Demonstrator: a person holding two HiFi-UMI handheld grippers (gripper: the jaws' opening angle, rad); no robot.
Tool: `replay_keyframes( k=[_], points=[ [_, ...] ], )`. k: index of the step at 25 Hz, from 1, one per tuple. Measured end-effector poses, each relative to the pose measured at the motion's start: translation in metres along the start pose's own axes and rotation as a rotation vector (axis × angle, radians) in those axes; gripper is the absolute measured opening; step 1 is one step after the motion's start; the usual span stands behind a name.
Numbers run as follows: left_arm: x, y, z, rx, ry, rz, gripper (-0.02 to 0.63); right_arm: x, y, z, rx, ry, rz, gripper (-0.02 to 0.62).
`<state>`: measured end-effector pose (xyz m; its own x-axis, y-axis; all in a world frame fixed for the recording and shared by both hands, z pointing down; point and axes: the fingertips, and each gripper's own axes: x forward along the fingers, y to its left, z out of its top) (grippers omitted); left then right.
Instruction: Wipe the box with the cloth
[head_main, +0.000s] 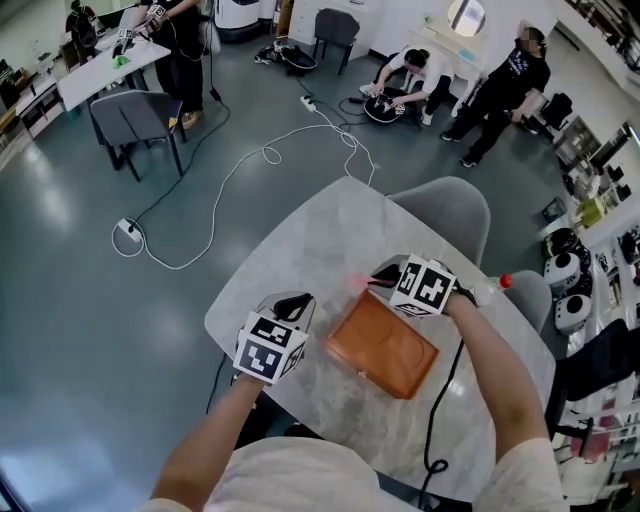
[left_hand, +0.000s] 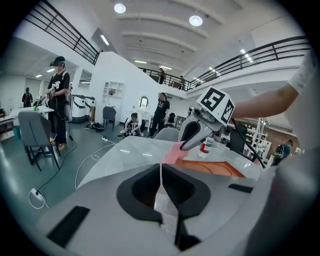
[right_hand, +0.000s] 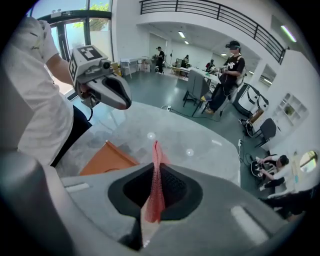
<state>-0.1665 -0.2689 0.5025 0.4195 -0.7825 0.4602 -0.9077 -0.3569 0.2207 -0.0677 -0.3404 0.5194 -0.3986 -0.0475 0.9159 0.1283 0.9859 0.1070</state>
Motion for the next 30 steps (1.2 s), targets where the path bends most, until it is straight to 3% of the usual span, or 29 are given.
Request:
replay_keyframes(
  k=[9, 20, 30],
  points=[
    [0.004, 0.019, 0.004, -0.004, -0.003, -0.049, 0.017, 0.026, 0.012, 0.01, -0.117, 0.102, 0.072, 0.018],
    [-0.001, 0.055, -0.003, -0.012, 0.007, -0.1, 0.017, 0.045, 0.026, 0.026, -0.025, 0.162, 0.187, 0.018],
    [-0.016, 0.058, -0.009, -0.007, 0.01, -0.141, 0.017, 0.046, 0.049, 0.038, 0.03, 0.187, 0.225, 0.018]
  ],
)
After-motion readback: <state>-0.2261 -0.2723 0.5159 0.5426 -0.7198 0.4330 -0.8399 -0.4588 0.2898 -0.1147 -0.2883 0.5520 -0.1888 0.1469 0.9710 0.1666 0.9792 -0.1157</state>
